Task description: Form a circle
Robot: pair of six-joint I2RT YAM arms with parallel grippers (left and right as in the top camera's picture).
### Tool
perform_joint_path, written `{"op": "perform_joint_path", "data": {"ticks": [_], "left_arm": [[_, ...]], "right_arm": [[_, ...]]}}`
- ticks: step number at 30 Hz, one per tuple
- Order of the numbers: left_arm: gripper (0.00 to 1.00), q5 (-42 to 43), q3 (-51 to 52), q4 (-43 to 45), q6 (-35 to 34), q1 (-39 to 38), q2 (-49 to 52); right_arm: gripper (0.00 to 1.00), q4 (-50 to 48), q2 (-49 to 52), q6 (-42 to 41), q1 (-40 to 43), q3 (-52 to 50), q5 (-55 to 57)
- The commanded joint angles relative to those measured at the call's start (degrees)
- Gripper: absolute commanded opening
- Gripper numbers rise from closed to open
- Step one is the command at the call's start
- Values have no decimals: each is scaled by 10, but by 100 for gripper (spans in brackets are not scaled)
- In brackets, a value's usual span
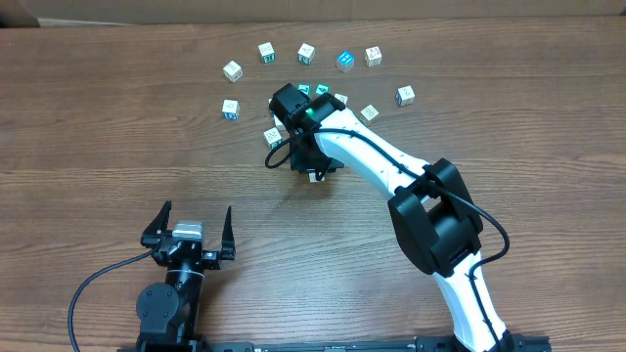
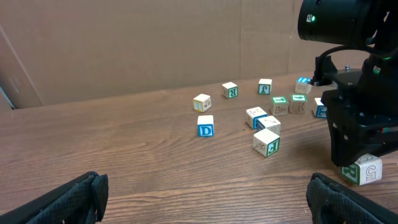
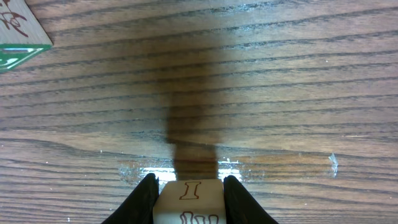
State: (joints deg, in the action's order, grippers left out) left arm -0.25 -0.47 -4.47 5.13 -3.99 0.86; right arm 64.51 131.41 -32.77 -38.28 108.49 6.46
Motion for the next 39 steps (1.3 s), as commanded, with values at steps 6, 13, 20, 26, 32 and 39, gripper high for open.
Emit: {"op": "perform_joint_path", "data": {"ticks": [6, 13, 20, 26, 32, 39], "left_arm": [[100, -2, 2, 0, 13, 3, -6], [99, -2, 2, 0, 13, 3, -6], [100, -2, 2, 0, 13, 3, -6], [100, -2, 2, 0, 13, 3, -6], [99, -2, 2, 0, 13, 3, -6], [99, -2, 2, 0, 13, 3, -6]], "right_arm": [[27, 0, -27, 2, 2, 1, 10], [27, -1, -27, 2, 2, 1, 10], [27, -18, -27, 3, 2, 1, 14], [27, -22, -27, 3, 2, 1, 14], [27, -26, -27, 3, 2, -1, 14], [27, -46, -26, 3, 2, -16, 14]]}}
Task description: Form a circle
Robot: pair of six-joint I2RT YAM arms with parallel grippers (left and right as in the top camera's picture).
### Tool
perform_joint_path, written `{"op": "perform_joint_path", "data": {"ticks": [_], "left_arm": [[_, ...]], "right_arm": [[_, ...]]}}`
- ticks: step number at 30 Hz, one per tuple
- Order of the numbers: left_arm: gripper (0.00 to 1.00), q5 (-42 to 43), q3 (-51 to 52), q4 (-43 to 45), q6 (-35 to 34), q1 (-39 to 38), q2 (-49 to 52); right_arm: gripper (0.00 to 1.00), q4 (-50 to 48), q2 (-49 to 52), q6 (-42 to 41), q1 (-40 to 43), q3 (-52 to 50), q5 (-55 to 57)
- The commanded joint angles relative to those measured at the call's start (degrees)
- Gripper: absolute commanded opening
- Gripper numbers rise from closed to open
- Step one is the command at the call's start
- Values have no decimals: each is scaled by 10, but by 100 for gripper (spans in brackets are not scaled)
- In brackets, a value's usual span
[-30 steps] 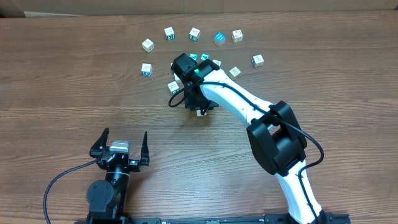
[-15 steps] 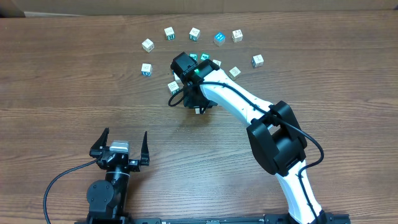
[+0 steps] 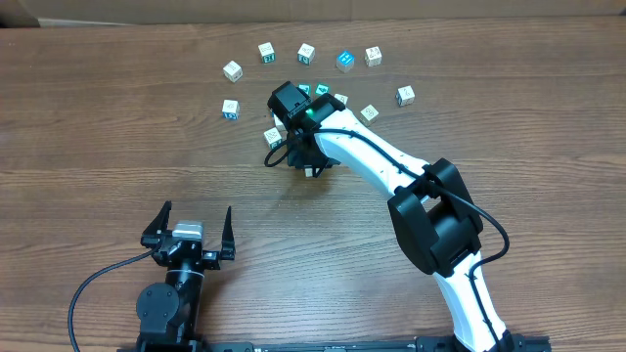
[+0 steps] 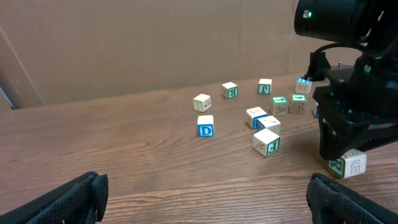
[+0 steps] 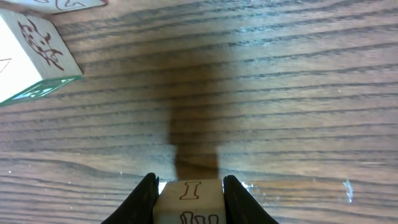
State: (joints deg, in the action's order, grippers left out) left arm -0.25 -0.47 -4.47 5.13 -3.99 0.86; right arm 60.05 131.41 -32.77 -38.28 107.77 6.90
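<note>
Small lettered wooden blocks lie at the far middle of the table. Several form an arc: (image 3: 232,69), (image 3: 266,52), (image 3: 306,53), a blue one (image 3: 344,60), (image 3: 373,56), (image 3: 405,95). My right gripper (image 3: 306,164) is shut on the "I" block (image 5: 189,198), low over the wood in front of the inner cluster (image 3: 321,93). The same held block (image 4: 348,165) shows in the left wrist view. My left gripper (image 3: 193,227) stands open and empty near the front edge.
A "D" block (image 3: 230,108) lies at the left of the group, and a loose block (image 3: 369,113) at the right. A green-edged block (image 5: 31,62) lies just left of the held block. A cardboard wall (image 4: 155,43) stands behind the table.
My right gripper has shifted a little toward the blocks with the "I" block in it. The green-edged block now shows larger in the right wrist view. The left arm has not moved.
</note>
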Motion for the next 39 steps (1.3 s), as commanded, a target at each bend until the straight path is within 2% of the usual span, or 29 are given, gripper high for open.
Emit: {"op": "perform_joint_path", "data": {"ticks": [1, 20, 34, 35, 39], "left_arm": [[100, -2, 2, 0, 13, 3, -6], [100, -2, 2, 0, 13, 3, -6], [100, -2, 2, 0, 13, 3, -6], [100, -2, 2, 0, 13, 3, -6], [100, -2, 2, 0, 13, 3, -6]], "right_arm": [[27, -1, -26, 3, 2, -9, 10], [27, 47, -25, 2, 62, -9, 3], [28, 42, -25, 0, 65, -9, 3], [32, 40, -25, 0, 65, -9, 3], [32, 32, -25, 0, 65, -9, 3]]}}
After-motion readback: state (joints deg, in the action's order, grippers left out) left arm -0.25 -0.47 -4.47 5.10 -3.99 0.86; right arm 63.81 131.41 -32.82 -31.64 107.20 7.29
